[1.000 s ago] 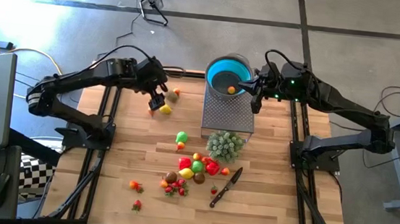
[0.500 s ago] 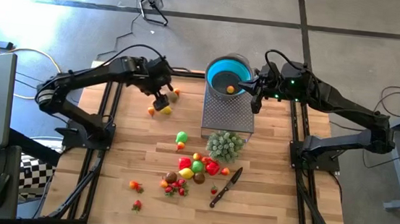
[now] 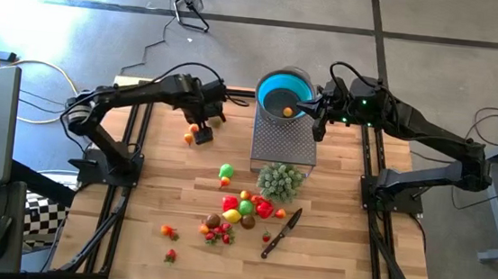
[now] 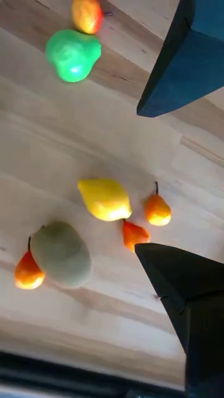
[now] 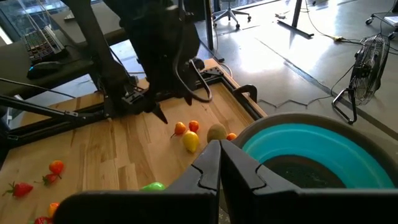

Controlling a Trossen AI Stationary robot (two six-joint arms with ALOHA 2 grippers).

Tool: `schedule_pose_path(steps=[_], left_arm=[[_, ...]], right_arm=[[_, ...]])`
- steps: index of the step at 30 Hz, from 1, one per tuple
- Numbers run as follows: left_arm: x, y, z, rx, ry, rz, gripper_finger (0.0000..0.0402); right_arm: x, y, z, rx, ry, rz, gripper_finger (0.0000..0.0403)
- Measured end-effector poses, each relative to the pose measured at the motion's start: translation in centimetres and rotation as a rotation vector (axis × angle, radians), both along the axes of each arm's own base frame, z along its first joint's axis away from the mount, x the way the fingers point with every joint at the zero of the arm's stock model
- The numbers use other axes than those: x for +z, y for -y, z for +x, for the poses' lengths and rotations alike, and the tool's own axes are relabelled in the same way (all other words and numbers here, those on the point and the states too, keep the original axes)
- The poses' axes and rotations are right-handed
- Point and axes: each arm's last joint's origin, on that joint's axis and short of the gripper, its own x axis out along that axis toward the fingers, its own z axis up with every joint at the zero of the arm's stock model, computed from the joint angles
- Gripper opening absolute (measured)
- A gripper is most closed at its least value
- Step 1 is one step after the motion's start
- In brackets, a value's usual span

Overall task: Pick & Place Fruit
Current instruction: Put the yellow lemon into the blue strainer bowl

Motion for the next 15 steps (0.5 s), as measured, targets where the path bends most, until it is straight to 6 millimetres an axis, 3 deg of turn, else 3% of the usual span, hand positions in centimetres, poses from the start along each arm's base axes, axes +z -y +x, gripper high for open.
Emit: schedule_pose_path(steps=[15], left_arm=[[-1.9, -0.4, 0.9, -0.063, -0.090, -0.032, 0.0342]], right_arm=[[0.0, 0.0, 0.0, 0.000, 0.000, 0.000, 0.0002]])
